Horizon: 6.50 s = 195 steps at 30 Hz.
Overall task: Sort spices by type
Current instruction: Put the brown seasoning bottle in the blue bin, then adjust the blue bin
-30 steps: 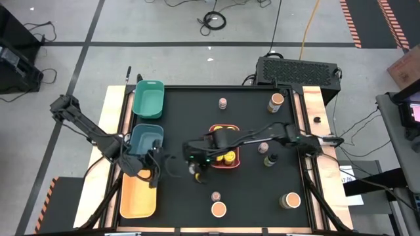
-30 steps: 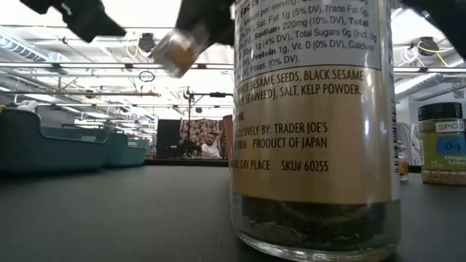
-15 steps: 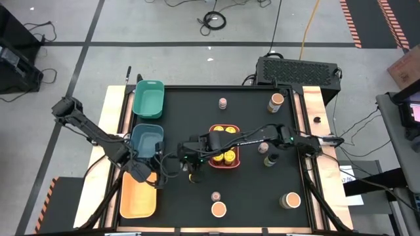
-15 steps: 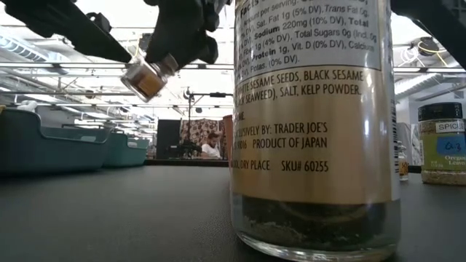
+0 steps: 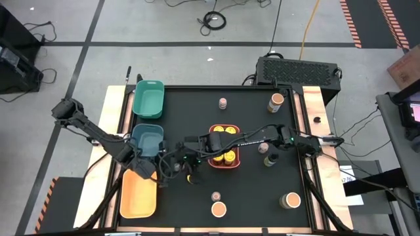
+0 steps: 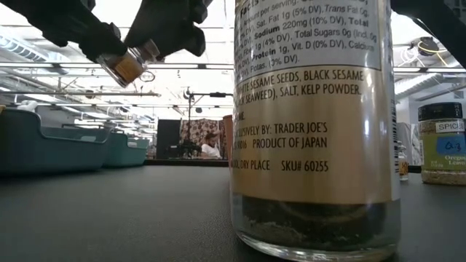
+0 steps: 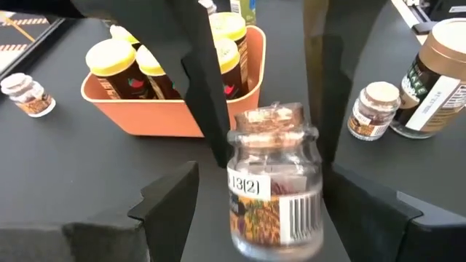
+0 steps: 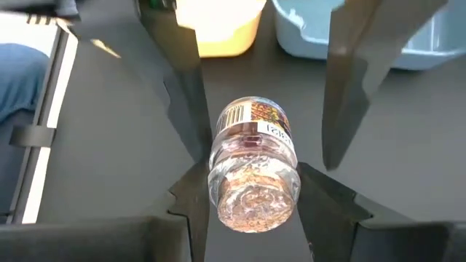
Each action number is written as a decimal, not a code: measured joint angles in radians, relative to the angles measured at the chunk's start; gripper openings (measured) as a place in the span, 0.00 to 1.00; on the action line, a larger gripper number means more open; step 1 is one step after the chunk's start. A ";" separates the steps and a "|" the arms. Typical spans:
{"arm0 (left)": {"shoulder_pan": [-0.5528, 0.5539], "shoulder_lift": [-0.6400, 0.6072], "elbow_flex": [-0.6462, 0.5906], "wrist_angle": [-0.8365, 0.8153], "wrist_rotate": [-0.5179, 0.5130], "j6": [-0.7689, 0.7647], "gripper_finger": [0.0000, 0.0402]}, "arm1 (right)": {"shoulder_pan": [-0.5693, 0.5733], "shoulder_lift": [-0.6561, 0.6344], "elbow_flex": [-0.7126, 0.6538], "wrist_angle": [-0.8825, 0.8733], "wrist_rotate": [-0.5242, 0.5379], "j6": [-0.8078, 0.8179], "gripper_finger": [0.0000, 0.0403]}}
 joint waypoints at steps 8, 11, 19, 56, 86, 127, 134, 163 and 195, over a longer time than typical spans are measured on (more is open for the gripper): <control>0.005 0.000 -0.002 0.004 0.027 0.000 0.71 | 0.000 -0.001 0.000 0.037 0.021 -0.010 0.38; 0.005 0.000 -0.002 0.004 0.039 0.001 0.71 | 0.000 -0.001 0.000 0.045 0.022 -0.010 0.38; 0.005 0.000 -0.002 0.002 0.040 0.016 0.60 | 0.000 -0.001 0.000 0.038 0.021 -0.010 0.38; 0.010 -0.234 -0.002 -0.154 -0.290 0.019 0.48 | -0.010 -0.193 -0.052 -0.269 0.257 -0.201 0.74; 0.010 -0.272 -0.232 -0.531 -0.627 -0.870 0.48 | 0.018 -1.104 -1.732 1.535 0.302 -0.122 0.74; 0.010 0.025 -0.359 -0.519 -0.503 -1.249 0.50 | 0.025 -1.103 -1.733 1.518 0.272 -0.125 0.74; 0.010 0.025 -0.359 -0.521 -0.483 -1.230 0.50 | 0.025 -1.103 -1.733 1.518 0.272 -0.125 0.74; 0.010 0.024 -0.339 -0.534 -0.423 -1.208 0.66 | 0.025 -1.103 -1.733 1.518 0.272 -0.133 0.74; 0.204 -0.149 0.044 -0.585 0.001 -0.418 0.44 | 0.016 -1.102 -1.732 1.539 0.278 -0.128 0.74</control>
